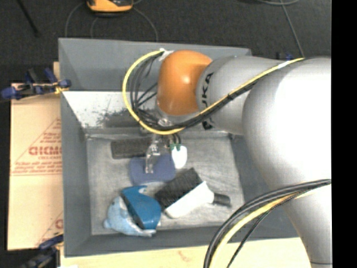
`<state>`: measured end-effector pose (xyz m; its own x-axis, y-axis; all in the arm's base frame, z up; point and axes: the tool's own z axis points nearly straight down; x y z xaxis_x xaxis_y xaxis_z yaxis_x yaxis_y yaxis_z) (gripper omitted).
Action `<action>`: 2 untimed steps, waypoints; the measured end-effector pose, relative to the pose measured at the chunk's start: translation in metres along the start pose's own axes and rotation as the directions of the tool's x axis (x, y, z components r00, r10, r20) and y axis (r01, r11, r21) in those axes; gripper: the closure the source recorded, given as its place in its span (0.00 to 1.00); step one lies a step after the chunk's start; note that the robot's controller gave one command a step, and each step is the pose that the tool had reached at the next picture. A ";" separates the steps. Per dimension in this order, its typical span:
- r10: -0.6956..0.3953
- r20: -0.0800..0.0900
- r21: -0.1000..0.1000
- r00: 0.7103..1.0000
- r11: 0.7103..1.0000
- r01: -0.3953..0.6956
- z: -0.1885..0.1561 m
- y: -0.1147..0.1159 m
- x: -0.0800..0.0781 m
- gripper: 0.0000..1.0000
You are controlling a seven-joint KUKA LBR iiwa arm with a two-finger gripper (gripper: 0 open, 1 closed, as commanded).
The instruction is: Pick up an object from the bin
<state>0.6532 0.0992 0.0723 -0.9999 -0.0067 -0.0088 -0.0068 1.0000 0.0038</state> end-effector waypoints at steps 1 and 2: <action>-0.002 0.000 0.001 1.000 1.000 0.002 -0.011 0.002 0.000 0.00; 0.001 -0.002 0.000 1.000 1.000 -0.001 -0.005 0.001 -0.003 0.00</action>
Offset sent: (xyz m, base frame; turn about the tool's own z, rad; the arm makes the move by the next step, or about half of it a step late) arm 0.0000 0.0000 0.0000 0.0000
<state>0.6560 0.1003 0.0768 -1.0000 -0.0055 -0.0071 -0.0055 1.0000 0.0043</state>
